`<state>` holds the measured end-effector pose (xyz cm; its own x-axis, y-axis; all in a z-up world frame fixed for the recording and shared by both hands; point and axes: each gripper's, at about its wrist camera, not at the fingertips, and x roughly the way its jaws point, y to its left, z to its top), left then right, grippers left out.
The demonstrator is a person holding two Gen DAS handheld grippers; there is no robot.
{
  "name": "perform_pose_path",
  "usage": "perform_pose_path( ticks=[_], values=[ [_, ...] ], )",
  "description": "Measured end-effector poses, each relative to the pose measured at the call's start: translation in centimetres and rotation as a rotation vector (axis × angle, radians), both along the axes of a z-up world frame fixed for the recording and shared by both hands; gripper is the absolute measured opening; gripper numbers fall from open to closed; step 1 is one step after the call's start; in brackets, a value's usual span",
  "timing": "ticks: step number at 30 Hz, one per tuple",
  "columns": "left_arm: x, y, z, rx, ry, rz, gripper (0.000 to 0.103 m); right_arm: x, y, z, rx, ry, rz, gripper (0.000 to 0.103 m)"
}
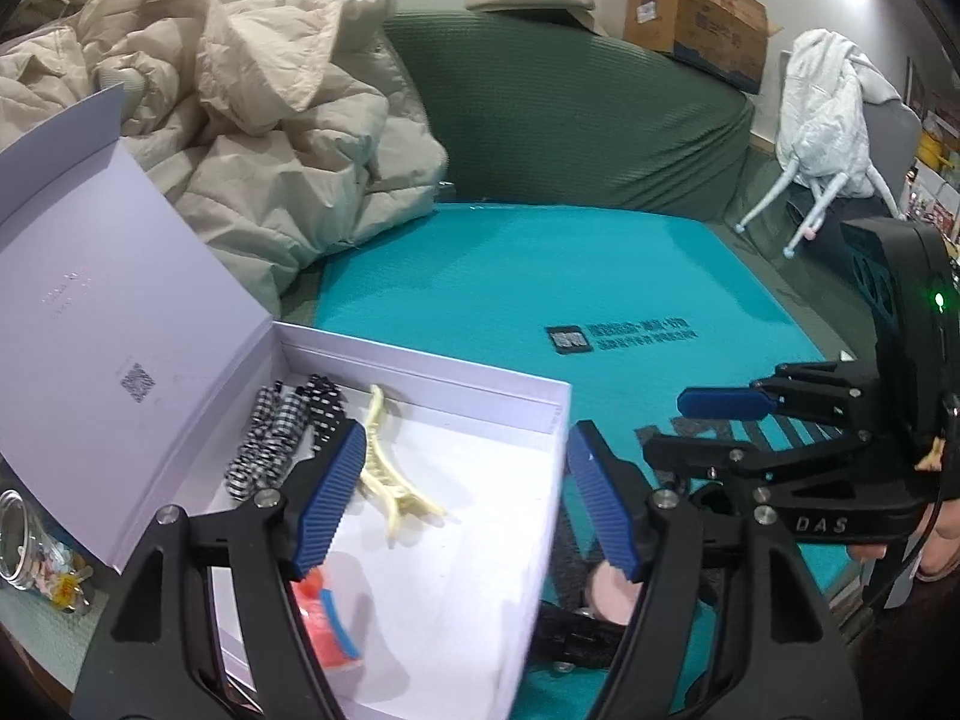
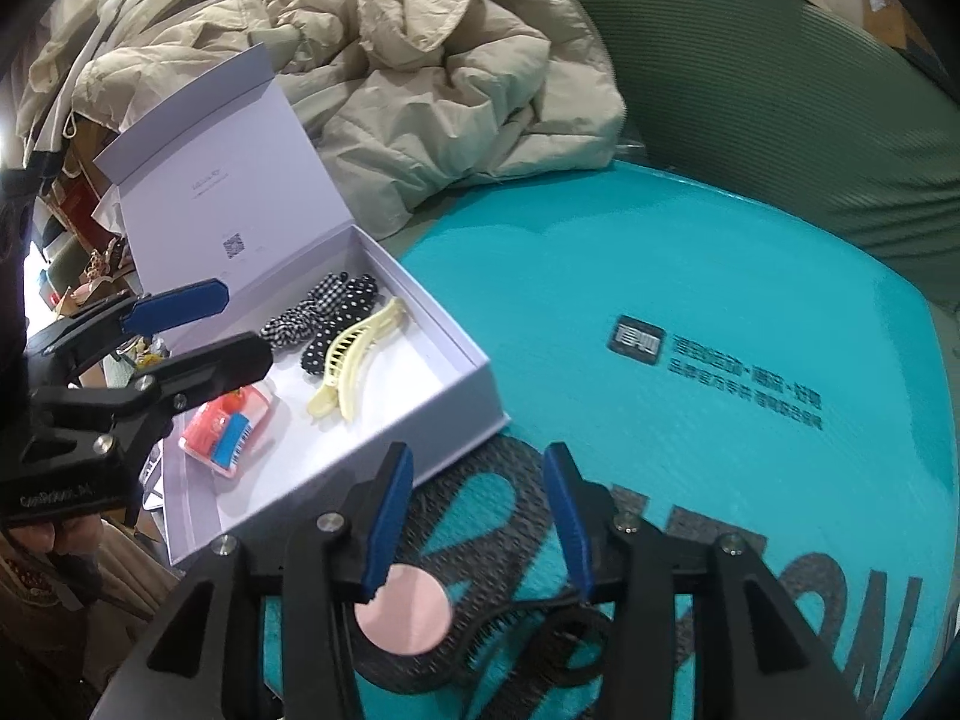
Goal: Organize objects
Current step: 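Withdraw both grippers from the box toward the pink compact and black band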
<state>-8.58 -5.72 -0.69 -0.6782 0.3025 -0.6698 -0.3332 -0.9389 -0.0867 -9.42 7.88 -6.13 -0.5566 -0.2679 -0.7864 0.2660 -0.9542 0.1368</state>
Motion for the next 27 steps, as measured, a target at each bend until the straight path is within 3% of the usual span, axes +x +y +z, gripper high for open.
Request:
perform_pose_path(
  ticks=[27],
  values=[
    [4.9, 6.9, -1.9, -0.048, -0.057, -0.127, 0.069, 5.7, 4.8, -0.6, 0.019, -0.019, -0.070, 0.047]
  ],
)
